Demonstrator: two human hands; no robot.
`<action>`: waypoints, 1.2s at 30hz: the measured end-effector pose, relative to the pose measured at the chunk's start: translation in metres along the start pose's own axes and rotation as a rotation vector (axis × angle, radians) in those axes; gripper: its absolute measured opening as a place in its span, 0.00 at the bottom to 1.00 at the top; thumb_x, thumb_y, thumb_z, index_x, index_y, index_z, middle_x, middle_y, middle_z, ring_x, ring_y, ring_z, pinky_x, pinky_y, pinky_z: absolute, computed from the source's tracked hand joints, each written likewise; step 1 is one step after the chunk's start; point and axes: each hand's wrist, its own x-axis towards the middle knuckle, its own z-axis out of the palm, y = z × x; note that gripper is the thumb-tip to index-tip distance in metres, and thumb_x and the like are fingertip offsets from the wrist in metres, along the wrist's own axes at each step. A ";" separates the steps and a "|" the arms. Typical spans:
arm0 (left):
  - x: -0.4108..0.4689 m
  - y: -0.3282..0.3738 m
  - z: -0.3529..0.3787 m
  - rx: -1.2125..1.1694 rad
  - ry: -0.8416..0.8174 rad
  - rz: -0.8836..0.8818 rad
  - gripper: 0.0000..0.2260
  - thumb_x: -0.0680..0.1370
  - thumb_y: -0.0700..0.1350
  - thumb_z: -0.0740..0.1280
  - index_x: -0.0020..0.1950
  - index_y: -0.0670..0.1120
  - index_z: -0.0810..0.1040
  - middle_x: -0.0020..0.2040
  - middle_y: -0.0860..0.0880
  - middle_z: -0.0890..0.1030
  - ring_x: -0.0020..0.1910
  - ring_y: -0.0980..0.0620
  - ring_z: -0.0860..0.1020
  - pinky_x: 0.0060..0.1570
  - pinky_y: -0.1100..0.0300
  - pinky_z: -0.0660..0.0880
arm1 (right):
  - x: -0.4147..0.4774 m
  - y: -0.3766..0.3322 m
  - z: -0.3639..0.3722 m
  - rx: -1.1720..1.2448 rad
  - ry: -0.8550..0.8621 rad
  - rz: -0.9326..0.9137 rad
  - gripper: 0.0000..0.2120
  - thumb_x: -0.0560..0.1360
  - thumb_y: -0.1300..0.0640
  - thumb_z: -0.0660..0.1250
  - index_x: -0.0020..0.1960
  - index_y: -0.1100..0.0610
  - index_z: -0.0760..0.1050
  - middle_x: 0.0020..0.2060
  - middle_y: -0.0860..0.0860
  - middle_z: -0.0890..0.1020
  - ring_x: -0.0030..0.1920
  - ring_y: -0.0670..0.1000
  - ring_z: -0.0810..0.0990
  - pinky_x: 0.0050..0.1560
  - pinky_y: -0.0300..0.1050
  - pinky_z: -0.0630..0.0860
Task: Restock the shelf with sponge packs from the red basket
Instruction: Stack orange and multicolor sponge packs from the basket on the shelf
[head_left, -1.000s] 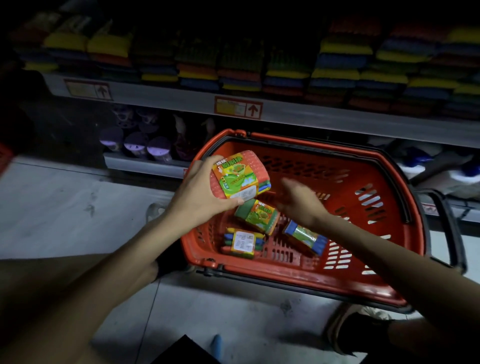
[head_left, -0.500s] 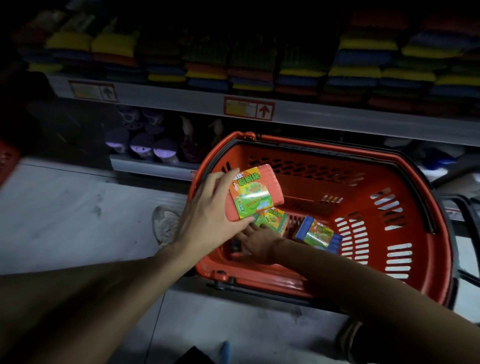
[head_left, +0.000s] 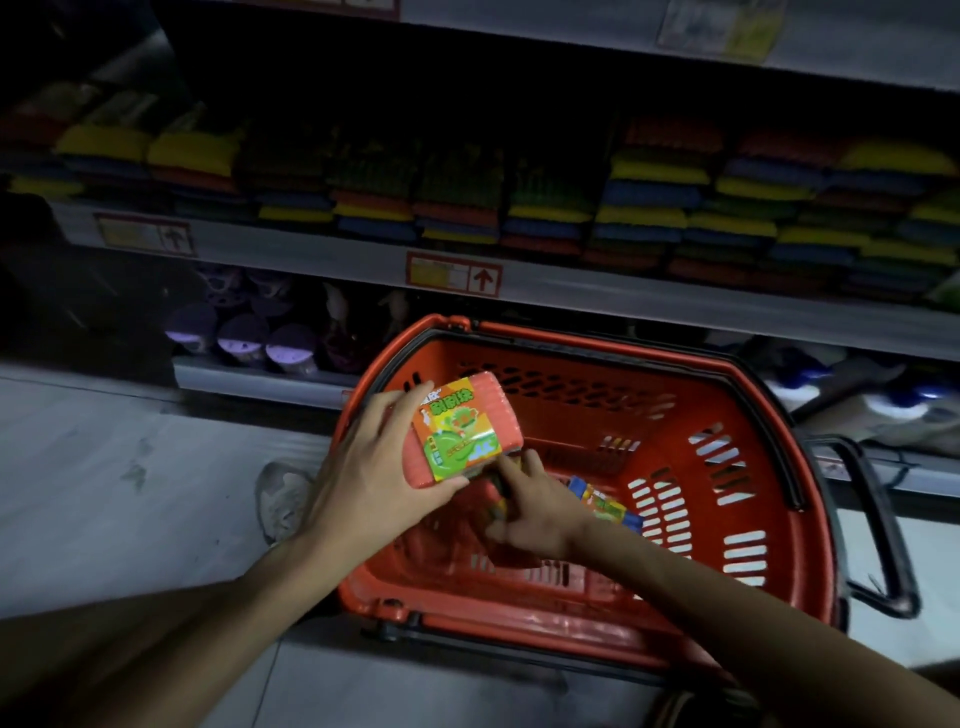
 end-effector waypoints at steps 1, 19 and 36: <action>0.001 0.000 0.000 -0.006 0.008 -0.004 0.45 0.65 0.61 0.80 0.78 0.55 0.65 0.69 0.56 0.70 0.67 0.54 0.73 0.58 0.53 0.78 | -0.005 0.001 -0.008 0.038 0.017 0.010 0.36 0.70 0.45 0.73 0.75 0.48 0.62 0.58 0.53 0.66 0.56 0.63 0.80 0.54 0.51 0.76; 0.010 0.024 0.001 -0.275 0.083 -0.225 0.43 0.62 0.66 0.76 0.74 0.58 0.69 0.64 0.57 0.73 0.65 0.55 0.74 0.64 0.56 0.72 | -0.045 -0.017 -0.095 0.980 0.246 0.183 0.15 0.77 0.45 0.72 0.56 0.54 0.75 0.50 0.56 0.86 0.48 0.57 0.87 0.49 0.54 0.85; 0.043 0.069 -0.028 -0.327 0.124 -0.234 0.42 0.62 0.69 0.76 0.73 0.60 0.68 0.62 0.57 0.70 0.58 0.57 0.76 0.58 0.55 0.77 | -0.094 -0.035 -0.171 0.816 0.192 -0.065 0.24 0.74 0.51 0.74 0.68 0.40 0.74 0.55 0.48 0.83 0.49 0.50 0.88 0.48 0.47 0.85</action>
